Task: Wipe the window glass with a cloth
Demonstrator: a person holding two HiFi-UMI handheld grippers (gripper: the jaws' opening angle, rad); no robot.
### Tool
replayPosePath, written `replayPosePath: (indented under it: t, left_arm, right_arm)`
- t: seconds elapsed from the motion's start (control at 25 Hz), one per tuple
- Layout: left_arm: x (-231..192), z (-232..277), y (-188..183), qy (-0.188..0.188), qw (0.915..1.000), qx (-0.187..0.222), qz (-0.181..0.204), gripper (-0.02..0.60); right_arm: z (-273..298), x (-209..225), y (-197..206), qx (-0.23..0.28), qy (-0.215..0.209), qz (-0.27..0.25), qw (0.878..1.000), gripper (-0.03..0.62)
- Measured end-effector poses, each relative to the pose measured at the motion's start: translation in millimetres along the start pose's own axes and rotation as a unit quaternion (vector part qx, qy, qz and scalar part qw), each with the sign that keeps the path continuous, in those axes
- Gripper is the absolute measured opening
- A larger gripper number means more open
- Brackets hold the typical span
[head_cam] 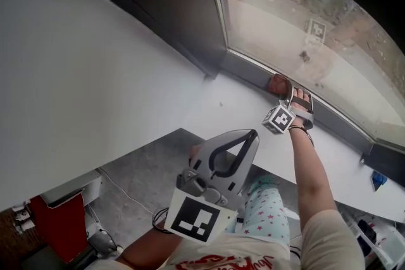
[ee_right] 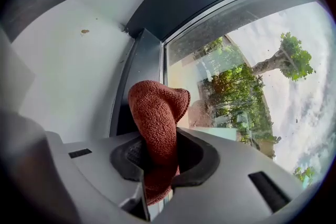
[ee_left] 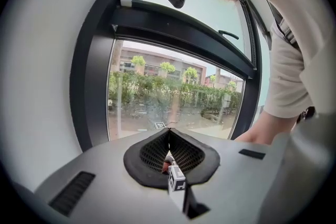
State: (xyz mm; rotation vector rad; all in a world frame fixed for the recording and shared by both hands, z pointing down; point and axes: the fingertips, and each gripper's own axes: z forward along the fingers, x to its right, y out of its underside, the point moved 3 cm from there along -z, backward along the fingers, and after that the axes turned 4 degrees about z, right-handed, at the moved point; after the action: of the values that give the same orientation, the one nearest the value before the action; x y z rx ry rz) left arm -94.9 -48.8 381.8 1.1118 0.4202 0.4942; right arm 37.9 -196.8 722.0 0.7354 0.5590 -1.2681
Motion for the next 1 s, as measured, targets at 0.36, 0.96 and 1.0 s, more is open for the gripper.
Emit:
replayPosePath:
  t: [0.36,0.96,1.0]
  left_arm:
    - [3,-23,-22,-0.005,0.9994,0.035,0.006,0.021]
    - [7,-48,-76,-0.024,0.993,0.114,0.019,0.021]
    - [8,-47,-75,-0.025,0.993,0.114,0.019,0.021]
  right_arm:
    - [-104,84,-31,0.054,0.034,0.134,0.989,0.091]
    - [-317,344,-164,0.222,0.306,0.086,0.922,0.089]
    - [-314,345,-165,0.223,0.31,0.083,0.92,0.089]
